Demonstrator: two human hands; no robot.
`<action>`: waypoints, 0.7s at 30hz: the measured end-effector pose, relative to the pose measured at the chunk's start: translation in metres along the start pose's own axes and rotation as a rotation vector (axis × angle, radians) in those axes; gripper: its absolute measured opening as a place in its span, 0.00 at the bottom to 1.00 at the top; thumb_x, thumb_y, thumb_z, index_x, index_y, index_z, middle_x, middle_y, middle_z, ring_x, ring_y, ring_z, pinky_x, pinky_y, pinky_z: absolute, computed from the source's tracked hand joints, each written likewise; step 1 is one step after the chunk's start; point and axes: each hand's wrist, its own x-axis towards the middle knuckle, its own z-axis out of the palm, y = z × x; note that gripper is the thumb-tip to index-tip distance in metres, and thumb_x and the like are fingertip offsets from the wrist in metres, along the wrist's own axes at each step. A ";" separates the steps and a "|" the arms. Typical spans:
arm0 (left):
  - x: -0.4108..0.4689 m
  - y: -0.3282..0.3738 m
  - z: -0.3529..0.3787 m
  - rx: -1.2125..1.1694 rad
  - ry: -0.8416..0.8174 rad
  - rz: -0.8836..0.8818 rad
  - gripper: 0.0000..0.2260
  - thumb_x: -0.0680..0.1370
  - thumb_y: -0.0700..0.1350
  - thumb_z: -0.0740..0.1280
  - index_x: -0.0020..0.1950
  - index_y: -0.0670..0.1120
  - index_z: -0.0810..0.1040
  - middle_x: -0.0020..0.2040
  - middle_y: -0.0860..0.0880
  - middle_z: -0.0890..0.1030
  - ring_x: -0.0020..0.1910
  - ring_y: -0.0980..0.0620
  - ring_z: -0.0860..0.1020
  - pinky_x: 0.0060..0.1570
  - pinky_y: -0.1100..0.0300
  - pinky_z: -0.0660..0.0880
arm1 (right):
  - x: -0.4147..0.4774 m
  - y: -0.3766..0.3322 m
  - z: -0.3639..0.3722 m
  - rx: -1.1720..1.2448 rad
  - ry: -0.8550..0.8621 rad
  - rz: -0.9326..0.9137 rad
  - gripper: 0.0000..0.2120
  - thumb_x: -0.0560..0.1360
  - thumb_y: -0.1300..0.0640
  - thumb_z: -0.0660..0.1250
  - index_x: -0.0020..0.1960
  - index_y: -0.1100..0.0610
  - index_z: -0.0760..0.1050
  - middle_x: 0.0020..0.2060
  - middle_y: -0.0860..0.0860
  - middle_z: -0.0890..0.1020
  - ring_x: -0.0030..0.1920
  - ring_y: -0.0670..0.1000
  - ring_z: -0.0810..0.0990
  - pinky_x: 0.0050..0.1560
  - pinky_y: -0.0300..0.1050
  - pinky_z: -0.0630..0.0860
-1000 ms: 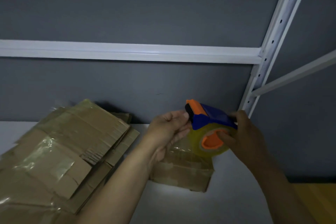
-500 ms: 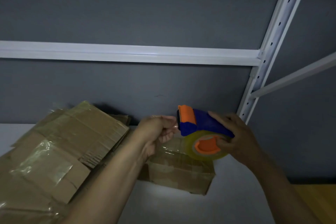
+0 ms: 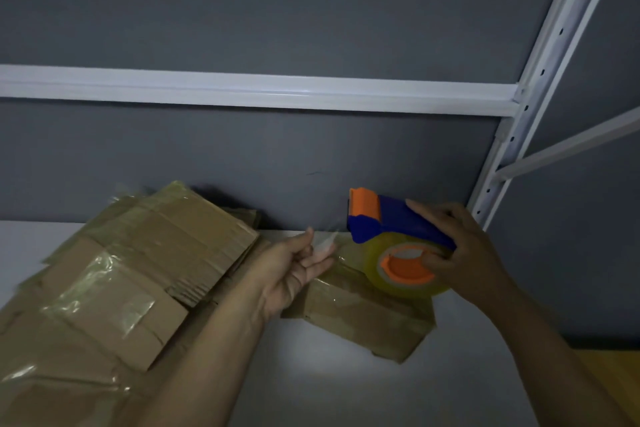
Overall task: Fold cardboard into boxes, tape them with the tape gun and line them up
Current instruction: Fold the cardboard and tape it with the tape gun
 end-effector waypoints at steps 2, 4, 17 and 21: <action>0.007 -0.005 -0.001 0.050 0.026 0.024 0.05 0.80 0.40 0.63 0.46 0.41 0.73 0.35 0.45 0.76 0.43 0.47 0.83 0.47 0.49 0.80 | 0.002 -0.006 0.000 0.015 -0.016 0.008 0.32 0.64 0.51 0.60 0.67 0.35 0.62 0.54 0.38 0.68 0.54 0.30 0.69 0.47 0.21 0.67; 0.012 -0.009 -0.002 0.191 0.087 0.053 0.03 0.81 0.40 0.62 0.51 0.42 0.74 0.48 0.41 0.79 0.48 0.48 0.80 0.46 0.52 0.78 | 0.005 -0.011 -0.002 -0.001 -0.047 0.011 0.34 0.64 0.57 0.63 0.67 0.35 0.62 0.54 0.38 0.68 0.54 0.31 0.68 0.50 0.20 0.65; 0.034 -0.004 0.013 0.855 0.230 0.263 0.04 0.81 0.41 0.63 0.46 0.45 0.72 0.48 0.44 0.79 0.44 0.49 0.82 0.42 0.55 0.80 | 0.007 -0.037 -0.034 -0.605 -0.393 -0.013 0.24 0.77 0.43 0.60 0.70 0.30 0.58 0.62 0.40 0.63 0.57 0.44 0.67 0.50 0.36 0.67; 0.048 0.001 0.011 1.042 0.249 0.273 0.03 0.79 0.40 0.66 0.47 0.41 0.74 0.39 0.43 0.81 0.35 0.50 0.81 0.34 0.59 0.78 | 0.012 -0.048 -0.026 -0.614 -0.420 0.011 0.25 0.75 0.34 0.58 0.71 0.33 0.60 0.57 0.43 0.66 0.56 0.45 0.68 0.48 0.39 0.66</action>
